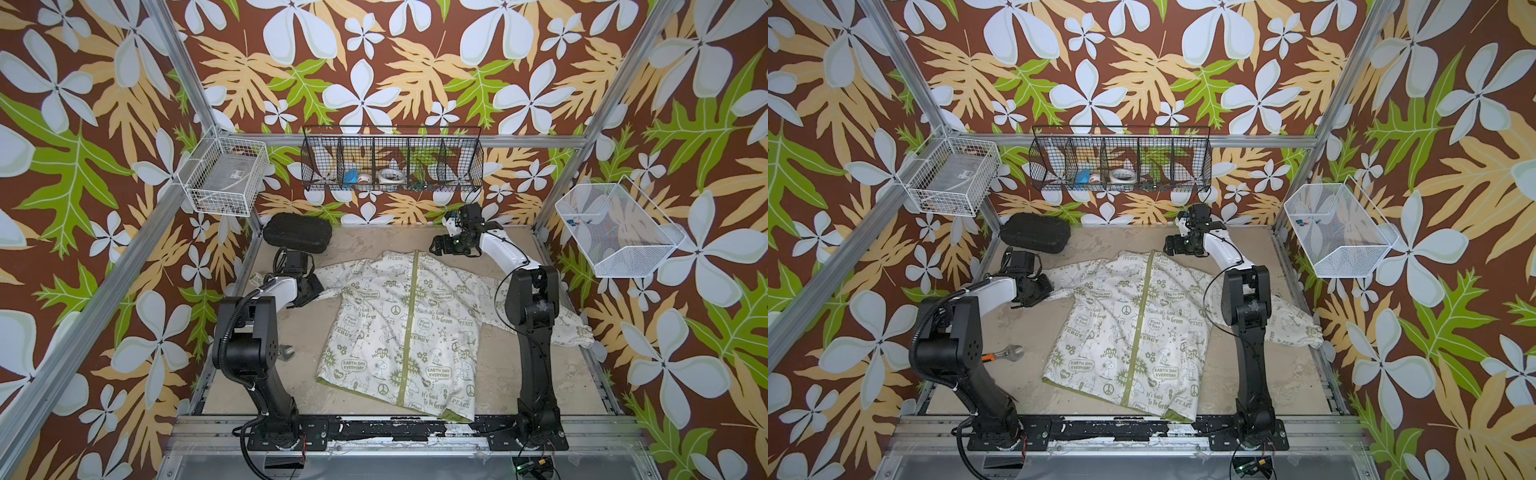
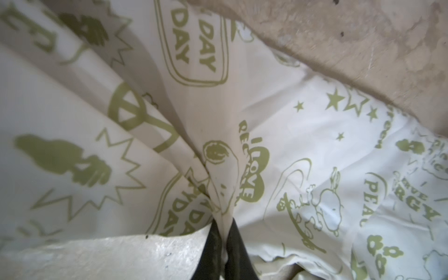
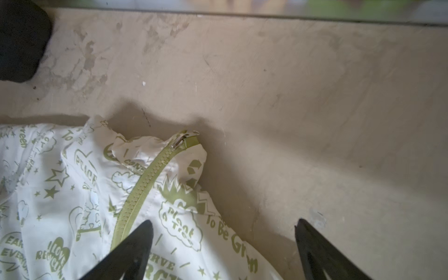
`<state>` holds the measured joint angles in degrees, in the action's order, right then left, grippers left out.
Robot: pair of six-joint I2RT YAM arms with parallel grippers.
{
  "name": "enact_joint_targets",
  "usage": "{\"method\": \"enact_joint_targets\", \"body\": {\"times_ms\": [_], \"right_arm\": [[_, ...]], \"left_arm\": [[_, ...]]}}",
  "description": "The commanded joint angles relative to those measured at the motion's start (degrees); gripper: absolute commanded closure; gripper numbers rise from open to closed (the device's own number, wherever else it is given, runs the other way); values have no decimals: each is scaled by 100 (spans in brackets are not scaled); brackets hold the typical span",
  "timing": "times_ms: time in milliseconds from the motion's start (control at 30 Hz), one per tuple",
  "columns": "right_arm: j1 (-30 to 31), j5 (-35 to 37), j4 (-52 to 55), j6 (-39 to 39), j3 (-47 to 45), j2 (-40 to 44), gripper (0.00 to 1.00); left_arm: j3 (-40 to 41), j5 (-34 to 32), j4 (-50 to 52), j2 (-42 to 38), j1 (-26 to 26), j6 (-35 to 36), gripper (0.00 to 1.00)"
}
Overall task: Unzip the jacket
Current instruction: Flatten out the jacket at the center of the board.
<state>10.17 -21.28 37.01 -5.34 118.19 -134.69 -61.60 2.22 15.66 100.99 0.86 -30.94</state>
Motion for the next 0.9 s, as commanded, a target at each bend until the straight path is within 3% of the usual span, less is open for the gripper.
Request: {"method": "enact_joint_targets", "body": {"times_ms": [0, 33, 67, 133, 200, 267, 400, 433, 567, 733, 867], "right_arm": [[74, -459, 306, 339, -81, -77, 10], [115, -512, 281, 361, -146, -72, 11], [178, -567, 270, 401, -197, -82, 12], [308, -583, 321, 489, -218, -106, 14], [411, -506, 387, 534, -201, -157, 25], [445, -454, 472, 513, -137, -179, 45], [556, -242, 838, 278, 191, 38, 96], [608, -132, 823, 171, 110, 208, 100], [1194, 510, 566, -160, -1010, 1479, 100], [2810, 1789, -59, -671, -3502, 3083, 100], [4048, 2250, -1080, -2121, -5869, 4167, 100]], "left_arm": [[-154, -310, -43, -180, 15, 153, 92], [-200, -365, -6, -236, 10, 165, 88], [-241, -437, 39, -299, 22, 181, 79], [-286, -564, 108, -446, 20, 184, 53], [-271, -683, 115, -720, 19, 117, 36], [-187, -647, -44, -1042, 21, 123, 33], [-350, -430, -19, -1463, 19, 289, 31], [-439, -365, 59, -1507, 24, 322, 31], [-725, -284, 461, -1706, 19, 411, 31], [-258, -278, 282, -2381, 19, 321, 32], [159, -220, 223, -2846, 19, 312, 31]]}}
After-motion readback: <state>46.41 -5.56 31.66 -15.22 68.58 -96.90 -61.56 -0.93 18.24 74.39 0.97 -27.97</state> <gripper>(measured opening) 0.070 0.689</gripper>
